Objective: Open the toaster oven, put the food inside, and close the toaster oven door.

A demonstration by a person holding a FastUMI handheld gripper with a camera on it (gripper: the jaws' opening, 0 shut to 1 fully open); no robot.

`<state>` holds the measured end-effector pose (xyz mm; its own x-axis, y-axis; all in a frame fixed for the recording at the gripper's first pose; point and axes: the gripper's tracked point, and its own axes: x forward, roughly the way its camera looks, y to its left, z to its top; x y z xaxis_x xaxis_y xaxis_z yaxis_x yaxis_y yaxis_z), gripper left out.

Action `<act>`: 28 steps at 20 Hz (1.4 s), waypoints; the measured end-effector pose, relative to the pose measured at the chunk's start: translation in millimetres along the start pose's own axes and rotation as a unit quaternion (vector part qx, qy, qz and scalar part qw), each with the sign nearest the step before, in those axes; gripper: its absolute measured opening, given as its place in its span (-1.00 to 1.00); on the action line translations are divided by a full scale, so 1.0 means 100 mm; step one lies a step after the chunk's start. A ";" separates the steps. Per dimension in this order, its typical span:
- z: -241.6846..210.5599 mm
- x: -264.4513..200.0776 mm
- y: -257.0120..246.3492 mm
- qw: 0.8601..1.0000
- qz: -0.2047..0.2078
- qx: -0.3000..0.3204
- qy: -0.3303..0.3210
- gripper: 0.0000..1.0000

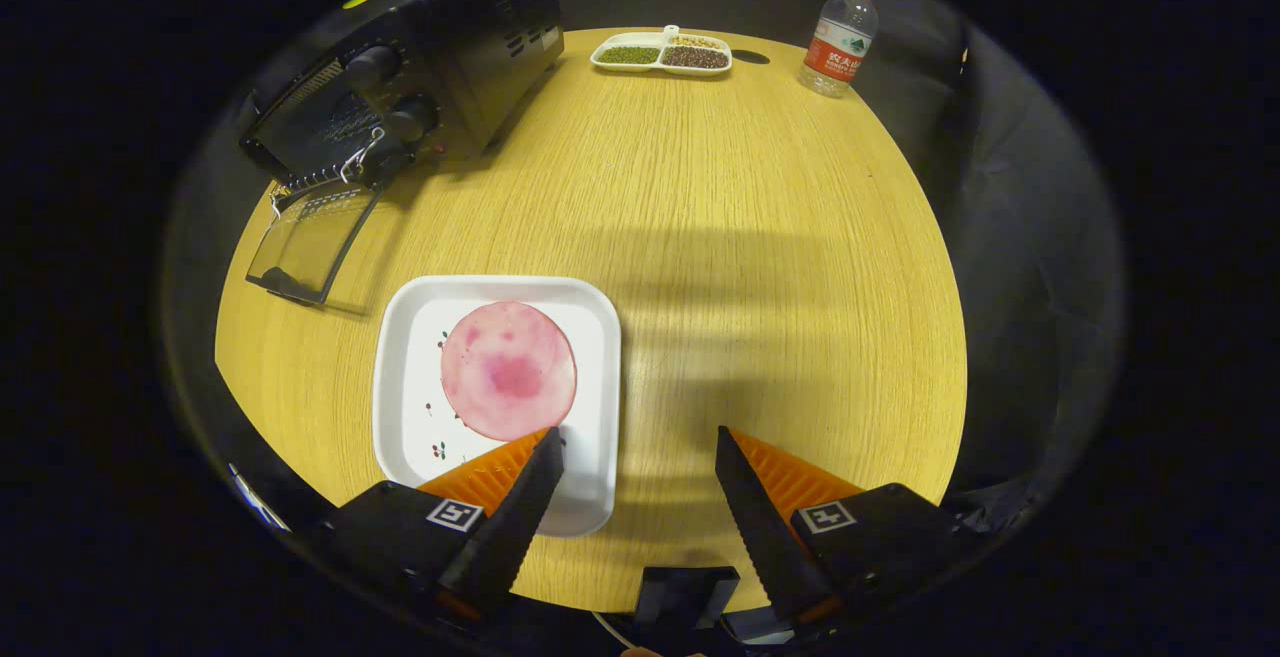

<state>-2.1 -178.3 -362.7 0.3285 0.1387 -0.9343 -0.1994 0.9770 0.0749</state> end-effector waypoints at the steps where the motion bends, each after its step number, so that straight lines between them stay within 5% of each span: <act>1: -0.01 0.01 0.01 1.000 0.000 -0.001 0.006 0.95; 3: -0.02 0.01 0.07 1.000 0.008 0.009 0.012 0.89; 9: 0.00 0.04 0.24 0.999 0.027 0.028 0.030 -0.08; 12: 0.01 0.02 0.22 0.997 0.036 0.049 0.039 -0.17; 13: -0.01 0.09 0.22 0.997 0.037 0.052 0.044 -0.50; 15: 0.02 0.04 0.19 0.997 0.041 0.055 0.042 -0.51; 17: 0.02 0.04 0.19 0.995 0.053 0.066 0.043 -0.75; 20: -0.04 0.04 0.35 0.988 0.118 0.091 0.047 -0.96; 28: -0.14 -0.10 0.50 0.960 0.150 0.235 0.021 -0.96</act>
<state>-28.2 -132.7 -354.9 0.2822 0.4287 -0.8582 0.1625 0.8603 0.4832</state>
